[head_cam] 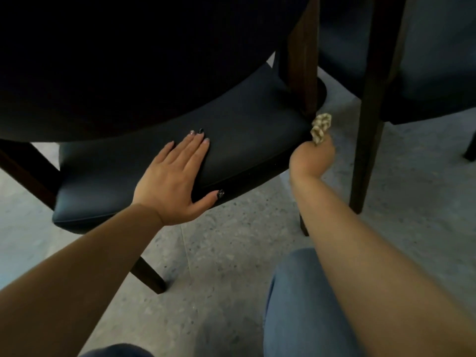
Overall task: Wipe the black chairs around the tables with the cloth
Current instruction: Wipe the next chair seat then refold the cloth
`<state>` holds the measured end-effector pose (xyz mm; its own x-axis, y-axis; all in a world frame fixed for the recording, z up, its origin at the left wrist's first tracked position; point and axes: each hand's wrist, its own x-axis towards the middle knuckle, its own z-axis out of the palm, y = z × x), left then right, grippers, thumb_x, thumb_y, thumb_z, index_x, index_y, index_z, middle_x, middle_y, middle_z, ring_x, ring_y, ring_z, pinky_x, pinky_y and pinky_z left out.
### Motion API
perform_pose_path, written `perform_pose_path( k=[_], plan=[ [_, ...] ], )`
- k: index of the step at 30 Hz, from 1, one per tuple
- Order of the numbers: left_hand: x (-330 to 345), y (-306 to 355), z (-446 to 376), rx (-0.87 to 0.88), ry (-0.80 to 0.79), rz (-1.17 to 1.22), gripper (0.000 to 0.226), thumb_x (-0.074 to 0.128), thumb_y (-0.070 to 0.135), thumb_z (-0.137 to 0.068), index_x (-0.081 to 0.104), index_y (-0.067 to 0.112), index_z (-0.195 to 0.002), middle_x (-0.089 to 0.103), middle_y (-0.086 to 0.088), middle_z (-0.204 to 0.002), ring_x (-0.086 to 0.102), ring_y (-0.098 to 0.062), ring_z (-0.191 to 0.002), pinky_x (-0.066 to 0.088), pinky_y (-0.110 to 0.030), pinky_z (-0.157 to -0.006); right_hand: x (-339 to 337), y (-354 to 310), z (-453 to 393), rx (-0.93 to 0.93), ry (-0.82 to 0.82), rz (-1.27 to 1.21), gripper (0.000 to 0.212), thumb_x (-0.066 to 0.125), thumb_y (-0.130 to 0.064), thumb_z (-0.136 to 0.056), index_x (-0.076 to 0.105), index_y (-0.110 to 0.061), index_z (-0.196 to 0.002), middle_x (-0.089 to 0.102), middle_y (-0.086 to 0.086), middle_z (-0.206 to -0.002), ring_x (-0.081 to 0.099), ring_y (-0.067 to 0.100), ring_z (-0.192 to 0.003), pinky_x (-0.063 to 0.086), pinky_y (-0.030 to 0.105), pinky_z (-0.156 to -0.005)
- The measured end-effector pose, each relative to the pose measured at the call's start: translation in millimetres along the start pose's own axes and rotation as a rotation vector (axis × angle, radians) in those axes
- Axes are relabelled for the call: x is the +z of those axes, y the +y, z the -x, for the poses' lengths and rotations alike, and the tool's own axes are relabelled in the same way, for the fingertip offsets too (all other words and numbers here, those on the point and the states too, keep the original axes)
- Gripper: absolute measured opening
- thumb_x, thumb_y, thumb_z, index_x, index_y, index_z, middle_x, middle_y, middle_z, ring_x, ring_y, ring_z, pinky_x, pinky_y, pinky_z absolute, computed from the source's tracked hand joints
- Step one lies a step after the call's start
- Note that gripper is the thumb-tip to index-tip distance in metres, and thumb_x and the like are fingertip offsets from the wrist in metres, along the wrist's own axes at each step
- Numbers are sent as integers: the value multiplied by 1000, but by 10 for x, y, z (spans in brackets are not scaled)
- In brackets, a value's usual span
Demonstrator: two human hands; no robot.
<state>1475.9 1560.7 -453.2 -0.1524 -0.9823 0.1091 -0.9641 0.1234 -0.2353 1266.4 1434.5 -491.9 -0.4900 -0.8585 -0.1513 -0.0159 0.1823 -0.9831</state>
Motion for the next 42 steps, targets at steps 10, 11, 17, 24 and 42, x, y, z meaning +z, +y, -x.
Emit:
perform_pose_path(
  k=[10,11,17,24,42],
  plan=[
    [49,-5,17,11,43,24,84,25,66,-92,19,10,-154,22,-9,-160,17,-21,-148,11,-40,-120,80,47,773,-41,-36,45,61,35,5,-93,28,-15,-149,38,7,-150,36,21,-138,25,32,-116],
    [43,-8,22,11,56,50,81,24,64,-93,20,11,-154,22,-8,-160,16,-20,-148,11,-39,-121,105,59,975,-54,-58,47,62,36,6,-92,26,-14,-150,32,7,-153,31,21,-140,19,29,-118],
    [-55,-72,66,16,90,362,68,21,48,-95,27,12,-153,23,-5,-160,13,-14,-148,7,-34,-121,-5,241,2120,-101,-442,50,59,44,4,-94,28,-15,-148,20,0,-158,30,11,-140,15,3,-105],
    [29,-844,567,-193,-163,163,81,17,68,-90,-9,28,-155,-14,0,-162,-22,-15,-146,-14,-49,-117,-424,58,1520,282,-225,-233,28,42,-23,-100,60,-28,-120,64,3,-117,65,17,-101,53,42,-93],
    [39,-926,554,-329,-77,483,56,35,45,-102,19,31,-154,10,7,-163,-1,-9,-149,-6,-41,-119,-58,152,2673,459,-634,-208,33,50,-20,-98,57,-20,-130,65,6,-120,62,19,-109,47,28,-89]
  ],
)
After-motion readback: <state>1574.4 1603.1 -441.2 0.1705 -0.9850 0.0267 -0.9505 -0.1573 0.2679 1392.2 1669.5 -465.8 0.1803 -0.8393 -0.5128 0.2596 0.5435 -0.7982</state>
